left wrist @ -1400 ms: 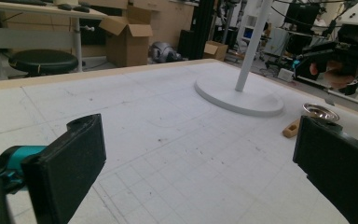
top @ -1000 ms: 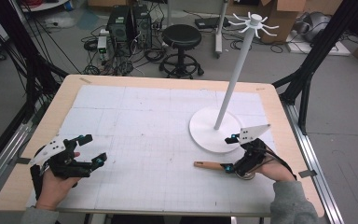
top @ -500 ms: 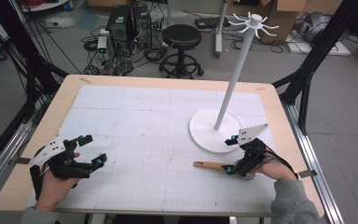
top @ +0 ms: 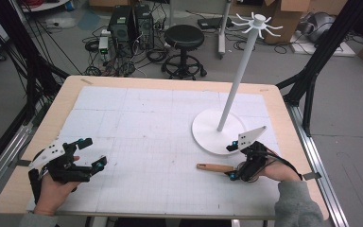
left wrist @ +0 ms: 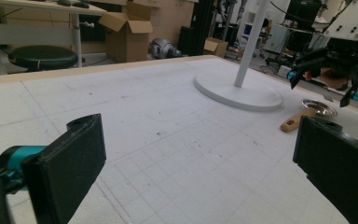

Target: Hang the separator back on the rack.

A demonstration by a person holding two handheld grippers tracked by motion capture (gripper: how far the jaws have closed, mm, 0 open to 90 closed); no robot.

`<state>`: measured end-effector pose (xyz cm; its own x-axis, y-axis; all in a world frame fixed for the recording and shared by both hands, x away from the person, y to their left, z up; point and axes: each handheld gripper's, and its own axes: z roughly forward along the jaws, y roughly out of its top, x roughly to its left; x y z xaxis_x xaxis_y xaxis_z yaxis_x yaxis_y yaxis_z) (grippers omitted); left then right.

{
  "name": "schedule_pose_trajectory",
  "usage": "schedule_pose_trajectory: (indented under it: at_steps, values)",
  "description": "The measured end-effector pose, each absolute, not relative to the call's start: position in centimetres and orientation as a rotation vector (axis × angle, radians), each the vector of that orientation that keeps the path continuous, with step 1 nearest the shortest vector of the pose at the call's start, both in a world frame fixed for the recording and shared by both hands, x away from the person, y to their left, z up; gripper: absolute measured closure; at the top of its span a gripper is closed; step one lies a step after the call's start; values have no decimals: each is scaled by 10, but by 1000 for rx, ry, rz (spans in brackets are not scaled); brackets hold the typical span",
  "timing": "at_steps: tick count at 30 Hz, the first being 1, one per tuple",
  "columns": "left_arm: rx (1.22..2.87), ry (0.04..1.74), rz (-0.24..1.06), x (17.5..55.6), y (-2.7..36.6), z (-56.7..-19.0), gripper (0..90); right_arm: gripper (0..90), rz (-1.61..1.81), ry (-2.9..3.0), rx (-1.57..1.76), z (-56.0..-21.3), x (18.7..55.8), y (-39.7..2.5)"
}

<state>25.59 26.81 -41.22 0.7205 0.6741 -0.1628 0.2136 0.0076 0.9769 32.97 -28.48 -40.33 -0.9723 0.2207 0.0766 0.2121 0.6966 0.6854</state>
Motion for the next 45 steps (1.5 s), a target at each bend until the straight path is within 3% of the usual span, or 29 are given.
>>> schedule_pose_trajectory:
  at_steps: [13, 14, 21, 28, 45]
  values:
    - [1556, 759, 425, 254, 270, -412, 29, 79, 965, 3009, 300, -405, 332, -278]
    - [1558, 757, 427, 254, 271, -412, 29, 150, 953, 3020, 288, -405, 332, -279]
    - [1564, 755, 425, 253, 270, -412, 29, 182, 908, 3043, 274, -406, 333, -280]
    - [1565, 763, 426, 252, 271, -413, 29, 283, 824, 3091, 271, -410, 336, -279]
    - [1564, 770, 426, 251, 273, -414, 29, 426, 716, 3125, 248, -411, 337, -278]
